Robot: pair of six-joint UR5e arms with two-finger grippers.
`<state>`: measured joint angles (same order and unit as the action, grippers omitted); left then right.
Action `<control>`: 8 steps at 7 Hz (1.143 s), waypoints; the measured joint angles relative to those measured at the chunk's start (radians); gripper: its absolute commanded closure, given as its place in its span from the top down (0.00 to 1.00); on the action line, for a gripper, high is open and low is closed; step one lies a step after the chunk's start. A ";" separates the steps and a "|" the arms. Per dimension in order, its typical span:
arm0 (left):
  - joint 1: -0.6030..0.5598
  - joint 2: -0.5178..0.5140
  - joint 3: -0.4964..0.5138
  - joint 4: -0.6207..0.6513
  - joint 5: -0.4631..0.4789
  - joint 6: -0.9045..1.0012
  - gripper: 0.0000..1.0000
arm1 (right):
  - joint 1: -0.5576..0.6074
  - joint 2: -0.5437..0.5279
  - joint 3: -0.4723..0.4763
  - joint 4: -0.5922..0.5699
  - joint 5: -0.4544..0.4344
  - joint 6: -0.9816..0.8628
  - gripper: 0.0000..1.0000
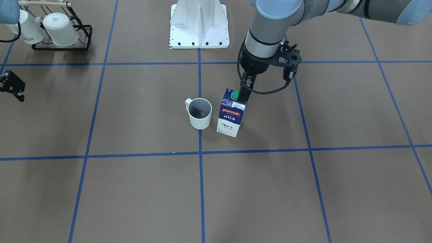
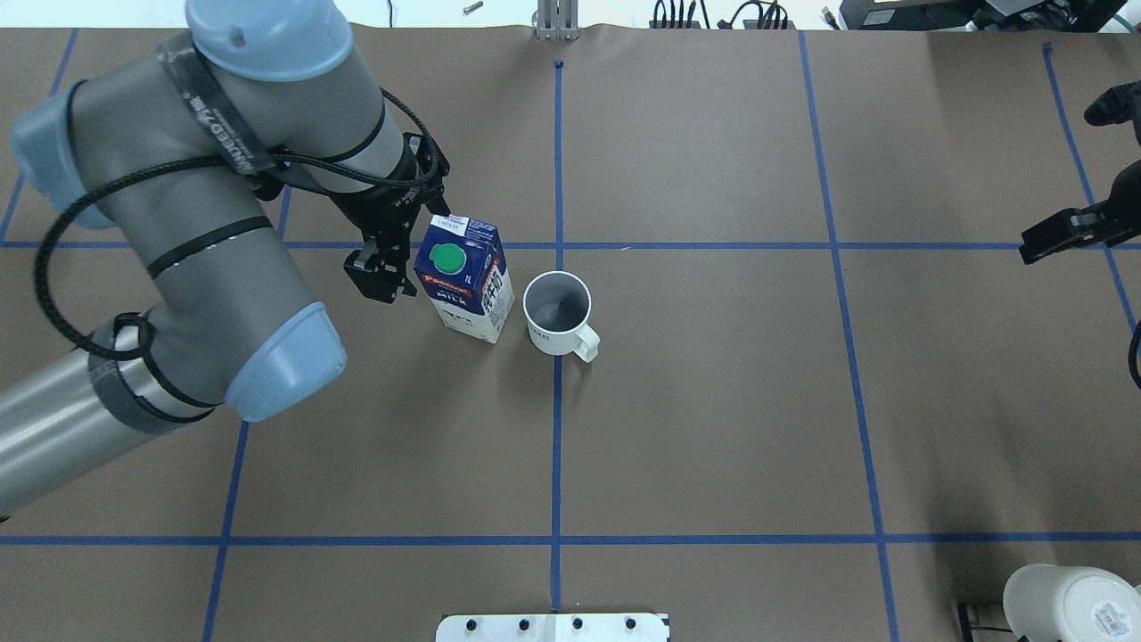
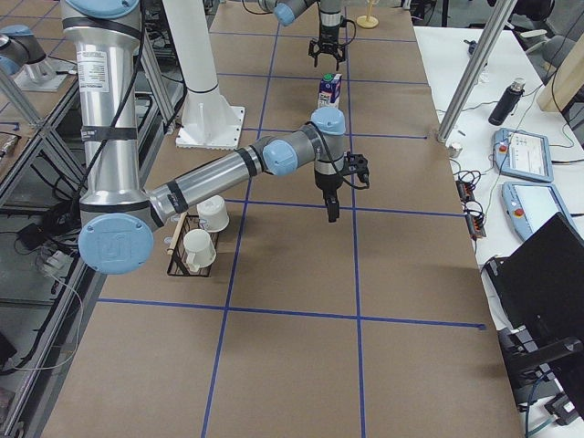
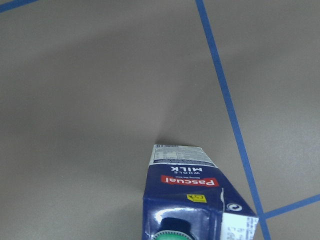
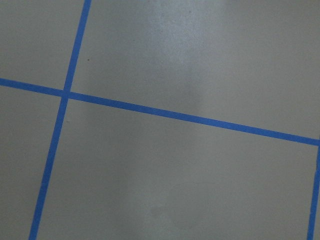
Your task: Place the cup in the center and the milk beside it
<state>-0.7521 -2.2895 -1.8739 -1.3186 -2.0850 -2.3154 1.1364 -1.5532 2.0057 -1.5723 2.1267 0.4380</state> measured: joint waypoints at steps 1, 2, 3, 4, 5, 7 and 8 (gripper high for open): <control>-0.039 0.030 -0.041 0.009 0.004 0.026 0.98 | 0.015 0.001 -0.003 0.000 0.002 -0.001 1.00; -0.090 0.066 -0.061 0.012 0.007 0.112 0.98 | 0.033 0.001 -0.011 -0.001 0.005 -0.002 1.00; -0.141 0.113 -0.070 0.011 0.009 0.271 0.98 | 0.047 0.002 -0.028 -0.001 0.012 -0.002 1.00; -0.192 0.168 -0.071 0.009 0.018 0.496 0.98 | 0.057 0.004 -0.049 -0.001 0.028 -0.004 1.00; -0.249 0.220 -0.065 0.006 0.031 0.745 0.98 | 0.068 0.006 -0.071 0.000 0.046 -0.017 1.00; -0.367 0.295 -0.043 -0.002 0.033 1.155 0.98 | 0.088 0.015 -0.114 0.000 0.067 -0.058 1.00; -0.417 0.330 -0.038 -0.008 0.015 1.323 0.98 | 0.096 0.025 -0.135 0.000 0.072 -0.074 1.00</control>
<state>-1.1693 -1.9595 -1.9122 -1.3268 -2.0699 -0.9926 1.2329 -1.5280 1.8711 -1.5723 2.1984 0.3639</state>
